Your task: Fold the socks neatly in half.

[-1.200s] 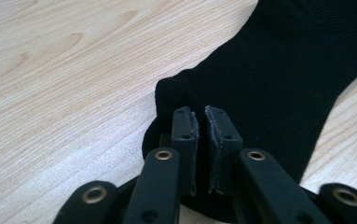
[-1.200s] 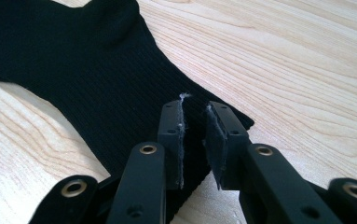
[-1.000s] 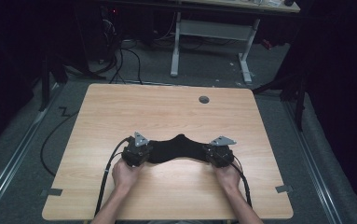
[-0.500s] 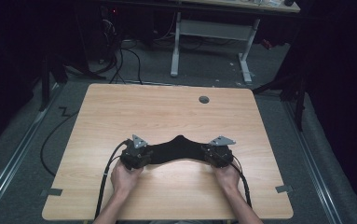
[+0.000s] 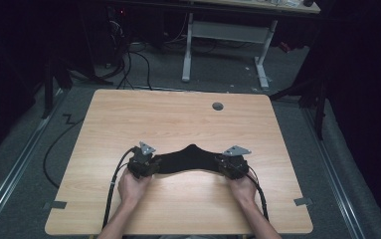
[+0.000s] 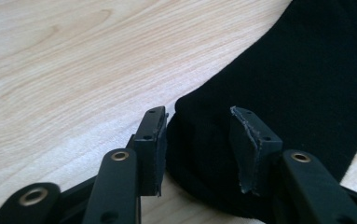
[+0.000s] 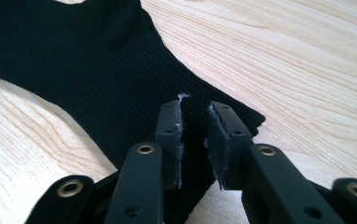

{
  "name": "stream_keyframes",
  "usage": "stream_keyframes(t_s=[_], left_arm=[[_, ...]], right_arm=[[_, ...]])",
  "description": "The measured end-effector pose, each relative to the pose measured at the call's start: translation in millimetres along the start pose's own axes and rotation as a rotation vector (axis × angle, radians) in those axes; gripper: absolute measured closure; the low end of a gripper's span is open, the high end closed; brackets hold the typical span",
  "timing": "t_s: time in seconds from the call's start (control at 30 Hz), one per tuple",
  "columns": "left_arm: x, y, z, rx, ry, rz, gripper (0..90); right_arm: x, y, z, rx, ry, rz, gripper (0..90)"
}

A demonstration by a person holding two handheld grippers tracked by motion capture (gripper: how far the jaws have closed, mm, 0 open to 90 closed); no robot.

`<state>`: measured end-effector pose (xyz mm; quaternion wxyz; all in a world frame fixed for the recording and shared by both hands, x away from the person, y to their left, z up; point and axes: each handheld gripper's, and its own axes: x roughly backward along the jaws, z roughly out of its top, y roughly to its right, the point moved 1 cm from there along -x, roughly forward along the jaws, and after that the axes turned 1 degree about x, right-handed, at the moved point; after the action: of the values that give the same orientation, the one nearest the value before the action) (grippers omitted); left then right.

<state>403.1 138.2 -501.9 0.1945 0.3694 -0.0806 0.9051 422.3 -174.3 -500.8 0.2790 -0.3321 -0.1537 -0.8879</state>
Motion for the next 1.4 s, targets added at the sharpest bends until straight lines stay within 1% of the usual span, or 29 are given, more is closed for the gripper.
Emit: stream_keyframes(t_s=[0.1,0.17,0.23,0.33,0.47,0.53,0.67,0.77,0.83,0.9,0.97,1.1,1.23,1.4], left_arm=[[5.3,-0.3,1.2,0.019,0.025,-0.004,54.8],[9.7,-1.5,2.1,0.029,0.035,-0.008,53.1],[13.4,-3.3,2.1,0.037,0.033,-0.008,51.1],[18.1,-6.6,0.2,0.052,0.037,-0.01,49.2],[20.4,-11.9,-3.3,0.093,0.037,-0.024,48.1],[20.8,-13.0,-4.5,0.094,0.027,-0.025,47.5],[27.7,-14.3,-5.3,0.109,0.054,-0.04,47.1],[34.7,-15.8,-5.0,0.115,0.072,-0.037,46.4],[37.8,-16.9,-5.5,0.129,0.081,-0.043,46.2],[36.7,-17.0,-6.4,0.134,0.072,-0.042,46.0],[32.7,-16.3,-7.8,0.135,0.046,-0.041,46.0],[23.1,-15.9,-10.0,0.145,0.017,-0.044,48.4],[15.7,-15.3,-11.2,0.131,0.0,-0.038,54.1],[11.7,-15.0,-12.3,0.114,-0.01,-0.037,59.9]], right_arm=[[0.6,-0.3,0.2,0.011,0.01,0.004,71.9],[3.6,0.1,-0.1,0.003,0.029,0.003,71.6],[7.0,1.8,-0.7,-0.011,0.046,0.004,71.5],[10.8,4.2,-3.0,-0.021,0.054,0.0,71.6],[14.1,9.0,-7.2,-0.04,0.053,-0.004,71.7],[13.9,10.6,-8.9,-0.039,0.044,-0.007,71.7],[12.6,10.9,-11.0,-0.036,0.029,-0.006,71.7],[10.6,11.0,-11.7,-0.031,0.022,-0.005,71.8],[9.8,11.2,-12.9,-0.033,0.023,-0.004,71.8],[9.7,11.7,-13.1,-0.03,0.023,-0.003,71.8],[9.7,12.0,-13.0,-0.031,0.023,-0.002,71.7],[9.8,11.7,-13.0,-0.03,0.025,-0.004,71.7],[10.7,11.0,-12.5,-0.028,0.031,-0.008,71.4],[16.1,9.4,-9.2,-0.026,0.071,-0.015,70.7]])
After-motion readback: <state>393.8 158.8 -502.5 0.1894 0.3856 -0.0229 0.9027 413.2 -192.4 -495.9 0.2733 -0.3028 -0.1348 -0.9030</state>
